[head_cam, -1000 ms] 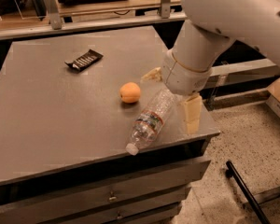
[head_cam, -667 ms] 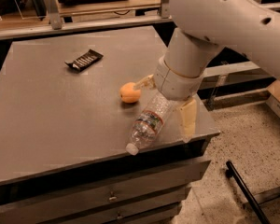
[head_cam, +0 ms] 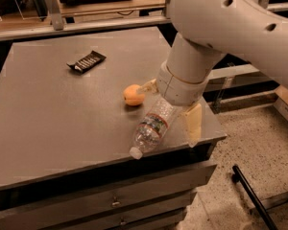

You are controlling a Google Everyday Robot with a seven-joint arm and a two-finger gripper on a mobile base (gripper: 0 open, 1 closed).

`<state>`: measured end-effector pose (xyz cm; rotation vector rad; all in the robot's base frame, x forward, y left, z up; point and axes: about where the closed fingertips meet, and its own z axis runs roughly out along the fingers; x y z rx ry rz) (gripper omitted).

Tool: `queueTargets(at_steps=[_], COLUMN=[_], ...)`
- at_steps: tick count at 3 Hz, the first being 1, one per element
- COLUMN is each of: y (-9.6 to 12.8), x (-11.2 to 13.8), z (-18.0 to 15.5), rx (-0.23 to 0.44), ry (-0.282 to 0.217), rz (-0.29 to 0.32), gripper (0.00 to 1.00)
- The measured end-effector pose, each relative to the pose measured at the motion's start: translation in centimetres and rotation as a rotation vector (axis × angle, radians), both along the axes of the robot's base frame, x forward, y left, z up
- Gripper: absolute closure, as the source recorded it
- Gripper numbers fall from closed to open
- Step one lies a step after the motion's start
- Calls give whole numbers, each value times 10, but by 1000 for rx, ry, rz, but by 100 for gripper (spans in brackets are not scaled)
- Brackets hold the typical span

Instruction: Move water bottle near rxbar chocolate

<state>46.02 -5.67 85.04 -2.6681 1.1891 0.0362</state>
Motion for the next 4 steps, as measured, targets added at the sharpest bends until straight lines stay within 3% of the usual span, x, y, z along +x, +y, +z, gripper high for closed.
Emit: queueTargets(at_steps=[1,2,4], y=[3,3,4], x=[-3,-4,-4], z=[-8,-14,-14], rx=[-42,-64,-65], ry=[-41,-49,-51], rz=[80,141,141], gripper=[0,0,42])
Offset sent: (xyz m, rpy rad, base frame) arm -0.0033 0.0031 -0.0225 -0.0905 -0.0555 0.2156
